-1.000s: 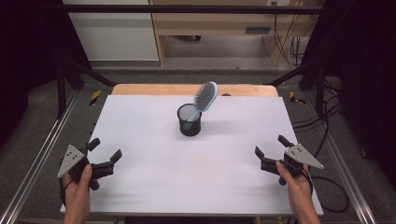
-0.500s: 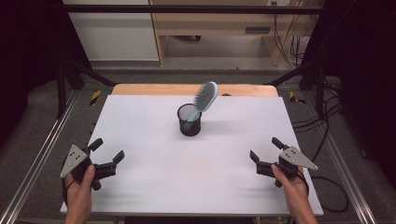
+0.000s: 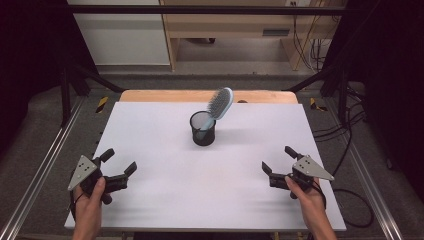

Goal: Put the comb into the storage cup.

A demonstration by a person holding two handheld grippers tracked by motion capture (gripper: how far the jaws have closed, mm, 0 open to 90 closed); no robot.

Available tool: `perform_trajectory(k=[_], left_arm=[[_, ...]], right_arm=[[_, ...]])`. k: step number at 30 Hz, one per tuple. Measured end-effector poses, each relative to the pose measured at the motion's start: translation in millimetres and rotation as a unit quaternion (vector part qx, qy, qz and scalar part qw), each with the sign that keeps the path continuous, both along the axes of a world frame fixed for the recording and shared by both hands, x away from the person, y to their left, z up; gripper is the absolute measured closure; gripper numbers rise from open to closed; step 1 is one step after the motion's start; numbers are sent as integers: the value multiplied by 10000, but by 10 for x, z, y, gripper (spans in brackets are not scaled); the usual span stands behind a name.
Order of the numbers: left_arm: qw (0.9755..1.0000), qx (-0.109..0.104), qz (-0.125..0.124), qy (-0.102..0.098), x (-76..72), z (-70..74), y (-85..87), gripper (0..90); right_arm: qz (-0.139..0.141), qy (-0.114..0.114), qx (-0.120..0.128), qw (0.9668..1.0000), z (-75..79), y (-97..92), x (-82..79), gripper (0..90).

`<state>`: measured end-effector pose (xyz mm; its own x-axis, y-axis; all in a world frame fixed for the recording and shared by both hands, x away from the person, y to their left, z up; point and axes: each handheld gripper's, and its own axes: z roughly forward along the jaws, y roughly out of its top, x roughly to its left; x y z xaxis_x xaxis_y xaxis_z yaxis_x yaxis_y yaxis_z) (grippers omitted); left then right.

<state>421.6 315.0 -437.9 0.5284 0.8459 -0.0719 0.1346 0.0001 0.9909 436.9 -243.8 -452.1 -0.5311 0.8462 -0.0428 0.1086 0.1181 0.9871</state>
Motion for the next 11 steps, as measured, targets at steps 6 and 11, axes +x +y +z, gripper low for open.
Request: perform_trajectory(k=[6, 11], left_arm=[[10000, 5, -36, -8, -2, -2, -65, 15], [10000, 66, -56, 4, 8, -11, -89, 15]], right_arm=[[133, -8, -174, 9998, -11, 66, 28, 31], [183, 26, -239, 9995, -25, 73, 32, 31]])
